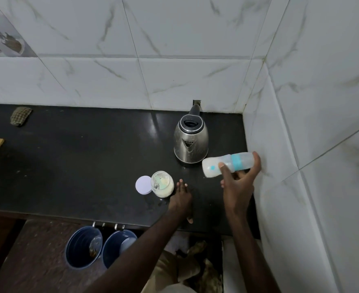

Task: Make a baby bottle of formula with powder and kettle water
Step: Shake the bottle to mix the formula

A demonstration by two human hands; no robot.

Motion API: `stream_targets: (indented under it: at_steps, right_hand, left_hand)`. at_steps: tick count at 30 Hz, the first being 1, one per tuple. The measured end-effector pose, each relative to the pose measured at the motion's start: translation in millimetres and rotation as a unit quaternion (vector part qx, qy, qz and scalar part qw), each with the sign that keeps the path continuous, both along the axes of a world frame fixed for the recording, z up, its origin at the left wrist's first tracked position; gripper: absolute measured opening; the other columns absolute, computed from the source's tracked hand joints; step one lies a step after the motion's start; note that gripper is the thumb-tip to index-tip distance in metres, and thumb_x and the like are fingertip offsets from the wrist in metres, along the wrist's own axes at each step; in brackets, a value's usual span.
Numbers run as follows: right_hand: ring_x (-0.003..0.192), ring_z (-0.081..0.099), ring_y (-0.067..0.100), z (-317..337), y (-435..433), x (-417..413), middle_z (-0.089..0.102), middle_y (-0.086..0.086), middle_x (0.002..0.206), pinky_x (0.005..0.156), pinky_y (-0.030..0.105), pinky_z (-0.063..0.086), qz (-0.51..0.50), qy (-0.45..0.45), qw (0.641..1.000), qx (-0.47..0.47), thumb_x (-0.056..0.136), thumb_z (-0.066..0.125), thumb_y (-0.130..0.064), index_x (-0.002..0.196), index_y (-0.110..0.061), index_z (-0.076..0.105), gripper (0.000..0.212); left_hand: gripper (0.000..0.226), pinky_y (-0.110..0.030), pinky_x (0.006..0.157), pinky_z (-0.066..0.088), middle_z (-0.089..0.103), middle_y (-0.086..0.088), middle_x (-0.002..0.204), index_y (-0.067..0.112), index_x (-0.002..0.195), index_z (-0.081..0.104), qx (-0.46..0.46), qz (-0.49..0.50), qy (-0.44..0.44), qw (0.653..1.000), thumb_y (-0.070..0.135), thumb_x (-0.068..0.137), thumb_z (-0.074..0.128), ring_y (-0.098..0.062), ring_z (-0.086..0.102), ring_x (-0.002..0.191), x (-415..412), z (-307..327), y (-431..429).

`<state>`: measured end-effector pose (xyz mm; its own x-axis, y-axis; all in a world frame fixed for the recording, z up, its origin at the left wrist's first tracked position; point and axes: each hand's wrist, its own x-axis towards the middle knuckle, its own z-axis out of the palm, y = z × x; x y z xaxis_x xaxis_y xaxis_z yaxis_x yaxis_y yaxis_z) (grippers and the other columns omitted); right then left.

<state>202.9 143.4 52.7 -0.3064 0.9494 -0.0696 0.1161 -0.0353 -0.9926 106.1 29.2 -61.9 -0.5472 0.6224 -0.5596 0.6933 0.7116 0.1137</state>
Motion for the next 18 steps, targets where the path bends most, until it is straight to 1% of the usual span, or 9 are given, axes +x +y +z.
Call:
stream_targets:
  at_steps: [2,5,6,7,9,11,13,16,18]
  right_hand:
    - [0.116,0.069,0.023,0,-4,-1,0.058,0.001,0.144,0.088,0.051,0.063,0.001,0.003,1.0,0.018,0.08,0.085,-0.04,0.152,-0.053,0.025,0.094]
    - [0.115,0.069,0.018,-9,-8,1,0.059,-0.002,0.144,0.096,0.044,0.06,0.197,-0.097,0.974,0.058,0.08,0.088,-0.031,0.155,-0.045,0.027,0.098]
    - [0.116,0.068,0.018,-11,-8,3,0.058,-0.001,0.146,0.098,0.042,0.06,0.226,-0.111,0.965,0.074,0.08,0.088,-0.03,0.156,-0.043,0.027,0.099]
    - [0.117,0.068,0.017,-11,-8,5,0.057,-0.002,0.146,0.097,0.042,0.06,0.215,-0.098,0.969,0.078,0.08,0.088,-0.028,0.156,-0.044,0.027,0.099]
    - [0.117,0.068,0.017,-4,-10,6,0.057,-0.006,0.145,0.094,0.043,0.062,0.116,-0.034,0.992,0.042,0.082,0.087,-0.026,0.155,-0.047,0.027,0.097]
    - [0.119,0.068,0.019,-3,-12,6,0.055,-0.004,0.146,0.095,0.037,0.061,0.03,0.014,0.999,0.031,0.084,0.086,-0.024,0.155,-0.046,0.026,0.095]
    - [0.12,0.067,0.02,-5,-12,6,0.056,0.001,0.146,0.097,0.032,0.06,0.069,-0.008,0.996,0.049,0.083,0.086,-0.024,0.155,-0.044,0.026,0.096]
    - [0.118,0.068,0.02,-11,-2,10,0.057,0.001,0.147,0.098,0.04,0.06,0.206,-0.104,0.969,0.092,0.08,0.088,-0.028,0.156,-0.042,0.027,0.099]
    - [0.116,0.069,0.02,-8,2,11,0.058,0.001,0.145,0.094,0.044,0.062,0.14,-0.062,0.986,0.068,0.08,0.087,-0.028,0.155,-0.047,0.028,0.097]
  left_hand:
    - [0.151,-0.052,0.119,0.034,-0.014,-0.034,0.163,-0.011,0.157,-0.004,-0.002,-0.001,0.002,1.0,0.031,0.055,0.1,-0.044,-0.004,0.155,1,0,0]
    - [0.155,-0.052,0.121,0.032,-0.02,-0.028,0.165,0.004,0.161,-0.01,0.014,0.033,-0.025,0.999,0.025,0.054,0.1,-0.041,-0.003,0.156,1,1,0]
    - [0.156,-0.052,0.121,0.031,-0.022,-0.026,0.165,0.007,0.161,-0.012,0.018,0.042,-0.034,0.998,0.023,0.055,0.1,-0.04,-0.004,0.156,1,2,-1]
    - [0.155,-0.052,0.122,0.03,-0.022,-0.027,0.164,0.006,0.161,-0.013,0.019,0.043,-0.035,0.998,0.023,0.055,0.1,-0.04,-0.006,0.156,0,3,0]
    - [0.153,-0.051,0.123,0.026,-0.019,-0.032,0.163,-0.005,0.158,-0.009,0.009,0.021,-0.016,1.0,0.028,0.057,0.099,-0.042,-0.008,0.155,1,3,0]
    - [0.151,-0.051,0.123,0.028,-0.017,-0.034,0.163,-0.011,0.156,-0.007,0.003,0.014,-0.007,1.0,0.03,0.056,0.099,-0.043,-0.008,0.155,2,0,1]
    - [0.152,-0.052,0.121,0.031,-0.018,-0.033,0.162,-0.01,0.157,-0.007,0.004,0.018,-0.011,1.0,0.027,0.056,0.1,-0.044,-0.008,0.155,4,1,3]
    - [0.152,-0.054,0.12,0.032,-0.021,-0.032,0.163,-0.004,0.159,-0.009,0.016,0.035,-0.024,0.999,0.024,0.056,0.1,-0.042,-0.012,0.155,4,0,3]
    - [0.153,-0.053,0.122,0.03,-0.018,-0.034,0.162,-0.008,0.157,-0.008,0.017,0.031,-0.012,0.999,0.029,0.055,0.1,-0.043,-0.009,0.155,3,-2,2]
